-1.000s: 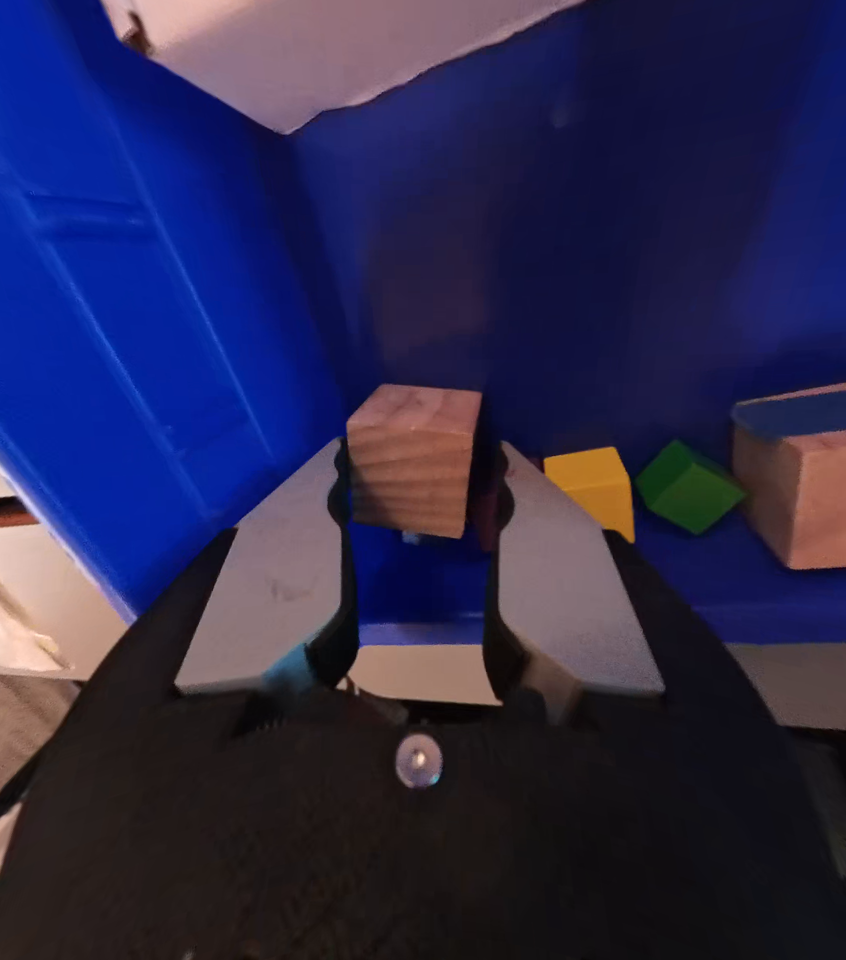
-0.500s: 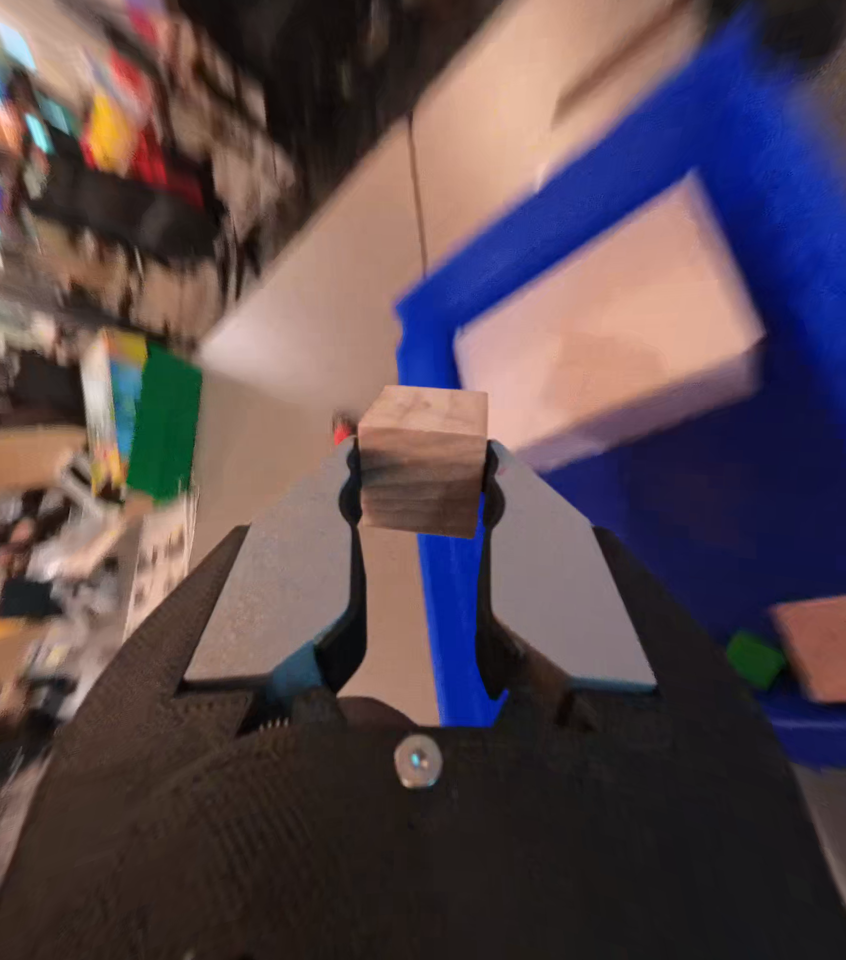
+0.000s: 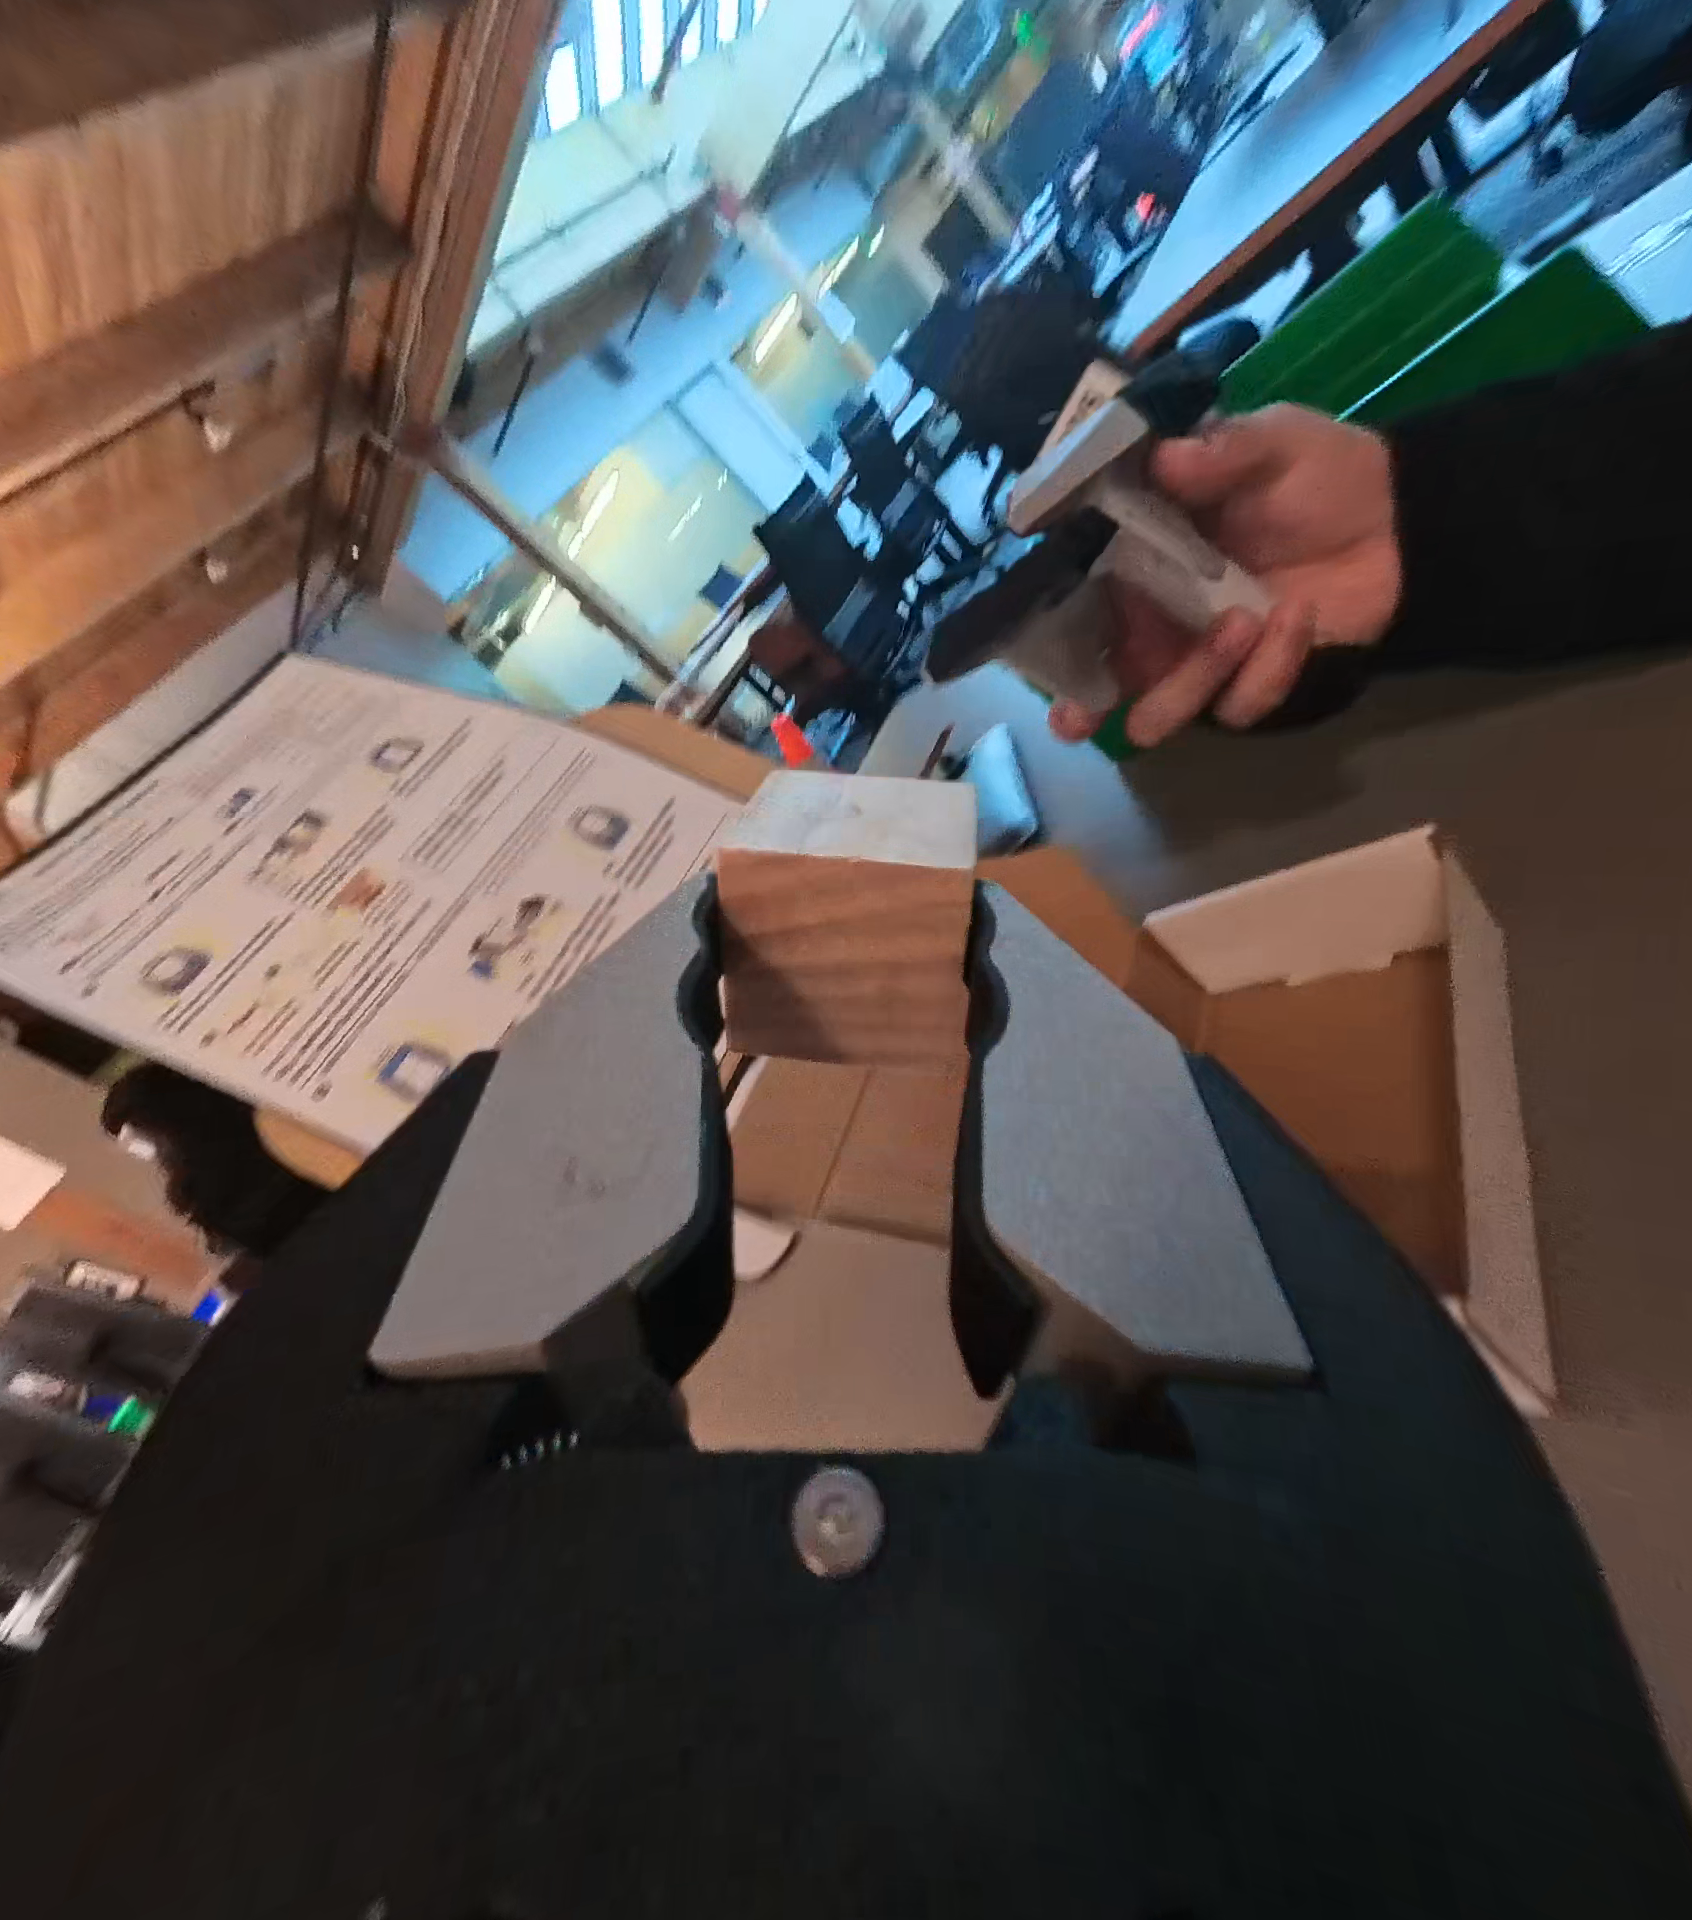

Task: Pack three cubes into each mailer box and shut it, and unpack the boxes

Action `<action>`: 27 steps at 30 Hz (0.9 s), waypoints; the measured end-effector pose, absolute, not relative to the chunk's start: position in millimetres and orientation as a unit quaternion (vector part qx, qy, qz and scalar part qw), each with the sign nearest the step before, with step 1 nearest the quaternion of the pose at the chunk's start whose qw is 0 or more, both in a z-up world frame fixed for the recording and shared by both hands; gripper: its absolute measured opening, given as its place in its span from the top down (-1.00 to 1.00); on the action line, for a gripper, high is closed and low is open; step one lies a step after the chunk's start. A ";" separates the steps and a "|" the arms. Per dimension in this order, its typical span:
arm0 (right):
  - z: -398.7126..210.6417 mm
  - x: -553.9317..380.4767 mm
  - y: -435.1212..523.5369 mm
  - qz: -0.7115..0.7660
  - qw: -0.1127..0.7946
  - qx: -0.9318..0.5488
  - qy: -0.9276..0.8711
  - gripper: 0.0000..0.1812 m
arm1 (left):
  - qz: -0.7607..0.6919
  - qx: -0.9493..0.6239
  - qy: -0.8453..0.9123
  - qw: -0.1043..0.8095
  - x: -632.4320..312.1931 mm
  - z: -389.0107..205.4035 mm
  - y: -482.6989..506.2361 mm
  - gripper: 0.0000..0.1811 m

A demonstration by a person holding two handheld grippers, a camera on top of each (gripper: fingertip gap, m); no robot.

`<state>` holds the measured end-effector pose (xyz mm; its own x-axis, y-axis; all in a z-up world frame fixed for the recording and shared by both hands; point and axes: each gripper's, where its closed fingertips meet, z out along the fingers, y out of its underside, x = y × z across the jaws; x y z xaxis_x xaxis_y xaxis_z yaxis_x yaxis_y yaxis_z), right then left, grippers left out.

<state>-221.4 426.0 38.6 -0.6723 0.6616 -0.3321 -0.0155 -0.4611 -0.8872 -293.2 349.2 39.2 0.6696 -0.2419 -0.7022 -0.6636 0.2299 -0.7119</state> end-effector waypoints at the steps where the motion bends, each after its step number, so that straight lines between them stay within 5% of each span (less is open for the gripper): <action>1: 37.6 -219.4 415.3 0.785 0.197 -0.329 -0.486 0.50 | 0.146 -0.588 0.384 0.697 -282.6 35.8 354.5 0.51; 27: 3.2 -247.8 347.2 0.787 0.016 -0.349 -0.508 0.50 | 0.116 -0.481 0.455 0.740 -229.3 7.8 353.1 0.52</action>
